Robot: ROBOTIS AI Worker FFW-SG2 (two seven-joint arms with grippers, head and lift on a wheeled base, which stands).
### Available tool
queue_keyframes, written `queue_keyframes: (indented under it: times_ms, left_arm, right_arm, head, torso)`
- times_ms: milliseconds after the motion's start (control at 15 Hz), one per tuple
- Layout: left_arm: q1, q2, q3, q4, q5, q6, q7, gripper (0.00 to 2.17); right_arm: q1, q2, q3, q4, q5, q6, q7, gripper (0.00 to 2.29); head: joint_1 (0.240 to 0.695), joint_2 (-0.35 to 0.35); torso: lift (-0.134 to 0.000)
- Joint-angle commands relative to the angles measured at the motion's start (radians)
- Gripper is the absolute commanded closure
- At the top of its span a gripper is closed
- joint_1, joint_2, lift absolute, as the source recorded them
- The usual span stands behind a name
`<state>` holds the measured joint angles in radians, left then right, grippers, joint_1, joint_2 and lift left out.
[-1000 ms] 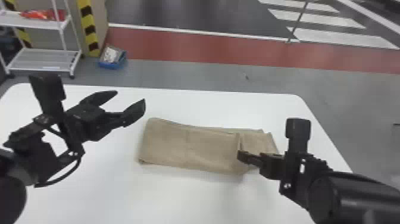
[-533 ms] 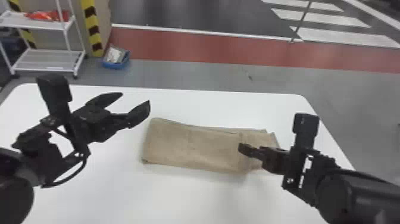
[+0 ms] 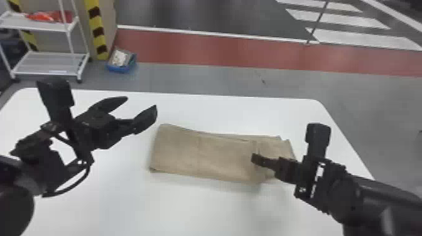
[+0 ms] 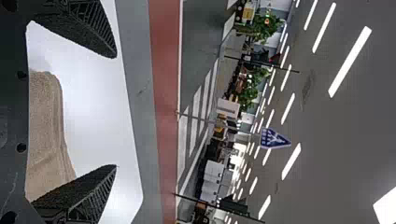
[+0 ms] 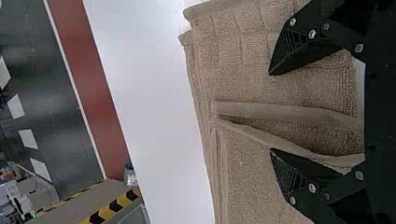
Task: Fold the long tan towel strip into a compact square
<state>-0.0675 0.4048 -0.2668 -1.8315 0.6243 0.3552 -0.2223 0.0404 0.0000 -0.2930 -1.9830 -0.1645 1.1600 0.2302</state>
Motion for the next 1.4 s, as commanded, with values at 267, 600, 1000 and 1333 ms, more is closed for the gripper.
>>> queue_keyframes:
  times_ms: [267, 600, 1000, 1333]
  left_arm:
    - [0.005, 0.002, 0.003, -0.006, 0.000, 0.000, 0.000, 0.04]
    - [0.012, 0.006, 0.008, -0.020, 0.003, 0.000, 0.000, 0.04]
    - [0.014, 0.008, 0.009, -0.025, 0.006, 0.000, 0.000, 0.04]
    - [0.015, 0.008, 0.012, -0.026, 0.008, 0.003, 0.000, 0.04]
  right_arm:
    - [-0.025, 0.001, -0.008, 0.010, -0.006, 0.021, 0.006, 0.47]
    - [-0.039, 0.001, -0.018, 0.029, -0.013, 0.048, 0.006, 0.59]
    - [-0.048, 0.001, -0.025, 0.029, -0.024, 0.076, 0.015, 0.77]
    - [-0.056, 0.001, -0.035, 0.027, -0.038, 0.088, 0.023, 1.05]
  head:
    - [0.695, -0.190]
    - [0.695, -0.191]
    - [0.695, -0.188]
    - [0.695, -0.184]
  torso:
    - [-0.124]
    - [-0.124]
    - [-0.124]
    - [-0.124]
